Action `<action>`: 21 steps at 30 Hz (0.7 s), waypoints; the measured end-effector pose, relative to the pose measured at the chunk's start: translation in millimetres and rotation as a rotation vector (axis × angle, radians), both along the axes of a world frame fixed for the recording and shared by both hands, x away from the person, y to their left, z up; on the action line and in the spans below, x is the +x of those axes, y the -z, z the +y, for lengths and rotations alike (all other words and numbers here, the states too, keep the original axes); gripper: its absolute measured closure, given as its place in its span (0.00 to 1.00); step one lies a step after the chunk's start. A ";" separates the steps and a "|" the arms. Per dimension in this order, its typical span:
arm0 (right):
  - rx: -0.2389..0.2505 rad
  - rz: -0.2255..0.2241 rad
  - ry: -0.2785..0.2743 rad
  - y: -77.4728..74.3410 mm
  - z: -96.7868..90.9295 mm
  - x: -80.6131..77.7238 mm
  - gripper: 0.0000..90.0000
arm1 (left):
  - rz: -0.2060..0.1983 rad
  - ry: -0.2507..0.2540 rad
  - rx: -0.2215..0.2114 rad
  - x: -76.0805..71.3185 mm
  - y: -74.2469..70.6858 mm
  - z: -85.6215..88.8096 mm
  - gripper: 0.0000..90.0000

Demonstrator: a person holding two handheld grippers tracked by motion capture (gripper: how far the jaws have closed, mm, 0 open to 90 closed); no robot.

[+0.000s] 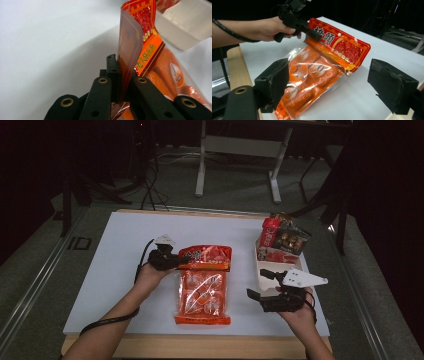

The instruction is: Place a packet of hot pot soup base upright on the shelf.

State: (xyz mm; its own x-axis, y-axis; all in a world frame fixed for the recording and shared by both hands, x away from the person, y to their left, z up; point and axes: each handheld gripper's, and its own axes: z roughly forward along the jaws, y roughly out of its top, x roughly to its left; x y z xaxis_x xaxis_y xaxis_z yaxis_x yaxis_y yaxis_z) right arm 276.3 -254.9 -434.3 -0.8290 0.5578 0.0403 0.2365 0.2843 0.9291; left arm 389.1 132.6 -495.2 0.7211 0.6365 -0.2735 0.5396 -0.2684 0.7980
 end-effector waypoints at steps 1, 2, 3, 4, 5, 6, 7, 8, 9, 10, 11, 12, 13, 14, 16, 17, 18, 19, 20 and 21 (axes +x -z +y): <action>0.001 -0.006 0.001 -1.9 0.1 1.0 0.21 | -0.007 0.006 -0.004 -1.5 -2.9 0.3 0.99; 0.000 -0.010 0.002 -4.0 0.2 1.5 0.23 | -0.011 0.008 -0.010 -3.4 -5.9 0.4 0.99; 0.000 -0.010 0.002 -4.0 0.2 1.5 0.23 | -0.011 0.008 -0.010 -3.4 -5.9 0.4 0.99; 0.000 -0.015 0.005 -6.0 0.5 2.2 0.23 | -0.011 0.008 -0.010 -3.4 -5.9 0.4 0.99; 0.000 -0.015 0.005 -6.0 0.5 2.2 0.23 | -0.023 0.019 -0.016 -6.7 -11.5 0.2 0.99; 0.004 -0.028 0.013 -9.6 0.9 3.7 0.24 | -0.032 0.024 -0.020 -8.5 -14.1 0.2 0.99; 0.006 -0.032 0.016 -11.1 1.2 4.9 0.24 | -0.041 0.028 -0.022 -10.5 -16.6 -0.2 0.99; 0.003 -0.039 0.030 -13.1 1.8 7.4 0.25 | -0.047 0.033 -0.026 -12.4 -19.1 -0.5 0.99; 0.003 -0.039 0.030 -13.1 1.8 7.4 0.25 | -0.053 0.039 -0.030 -14.3 -21.4 -0.5 0.99; 0.003 -0.036 0.030 -13.7 2.3 8.8 0.25 | -0.066 0.046 -0.026 -16.5 -23.8 -0.7 0.99; -0.001 -0.037 0.034 -14.1 2.9 10.2 0.25 | -0.074 0.051 -0.027 -18.8 -26.2 -1.0 0.99; 0.000 -0.038 0.036 -14.1 3.7 11.8 0.25 | -0.080 0.057 -0.031 -20.7 -28.5 -0.9 0.99; 0.001 -0.037 0.036 -14.2 4.6 13.4 0.25 | -0.085 0.064 -0.033 -22.6 -30.8 -0.5 0.99; 0.000 -0.035 0.039 -14.3 5.8 14.8 0.25 | -0.089 0.072 -0.041 -24.6 -32.7 -0.2 0.99; -0.008 -0.035 0.039 -14.2 8.3 18.5 0.25 | -0.098 0.085 -0.046 -29.2 -37.6 -0.3 0.99; -0.012 -0.033 0.044 -13.5 10.4 21.8 0.24 | -0.102 0.091 -0.052 -30.6 -38.8 -0.3 0.99; -0.012 -0.033 0.044 -13.5 10.4 21.8 0.24 | -0.102 0.091 -0.052 -30.6 -38.8 -0.3 0.99; -0.012 -0.032 0.044 -13.0 11.3 23.9 0.24 | -0.106 0.094 -0.057 -33.0 -41.2 -0.5 0.99; -0.014 -0.025 0.048 -11.2 14.4 30.1 0.23 | -0.118 0.106 -0.069 -36.2 -43.3 -0.9 0.99; -0.017 -0.022 0.048 -10.7 15.5 31.8 0.23 | -0.124 0.114 -0.076 -38.3 -44.8 -0.8 0.99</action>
